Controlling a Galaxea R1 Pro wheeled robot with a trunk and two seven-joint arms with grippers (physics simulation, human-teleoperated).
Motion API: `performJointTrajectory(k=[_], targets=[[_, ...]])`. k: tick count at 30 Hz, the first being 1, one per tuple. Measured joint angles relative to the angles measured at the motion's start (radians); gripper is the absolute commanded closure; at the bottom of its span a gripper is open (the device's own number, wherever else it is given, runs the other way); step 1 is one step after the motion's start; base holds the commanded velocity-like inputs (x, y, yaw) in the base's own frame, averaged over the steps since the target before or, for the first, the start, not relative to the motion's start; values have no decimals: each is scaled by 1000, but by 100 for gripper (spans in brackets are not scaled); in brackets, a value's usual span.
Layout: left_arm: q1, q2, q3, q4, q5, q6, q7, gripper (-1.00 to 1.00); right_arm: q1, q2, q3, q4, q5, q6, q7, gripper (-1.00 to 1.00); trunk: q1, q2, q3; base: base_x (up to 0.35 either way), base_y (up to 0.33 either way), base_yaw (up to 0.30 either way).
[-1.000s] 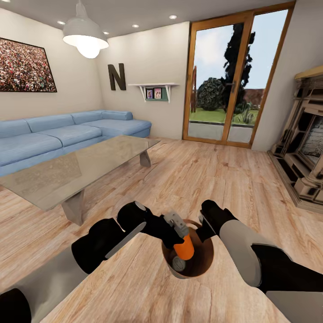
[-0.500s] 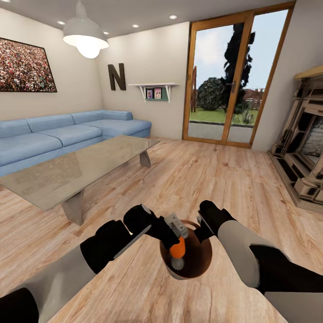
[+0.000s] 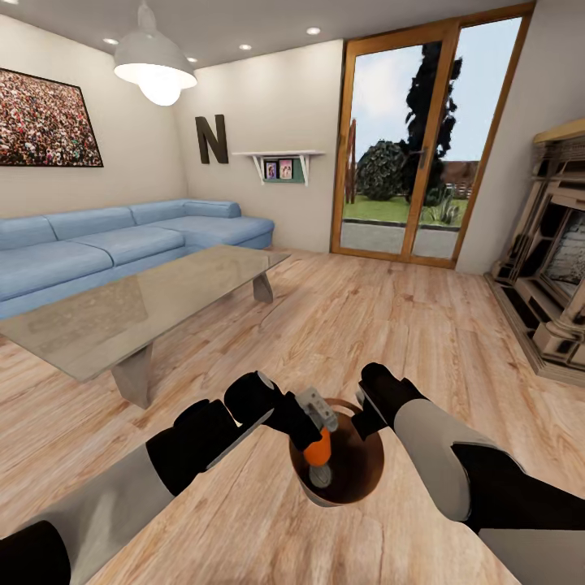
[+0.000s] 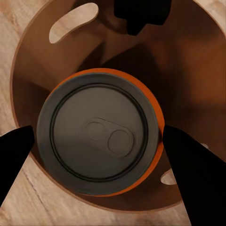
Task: Put the three can of soda from the living room inside the tash can in the kitchen.
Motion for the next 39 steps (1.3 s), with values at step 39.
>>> performJointTrajectory(k=[39], targets=[[0,-65,-80,118,-31,0,2,100,0,0,-1,1,1,0,0,100,0,0,0,0,0,0]])
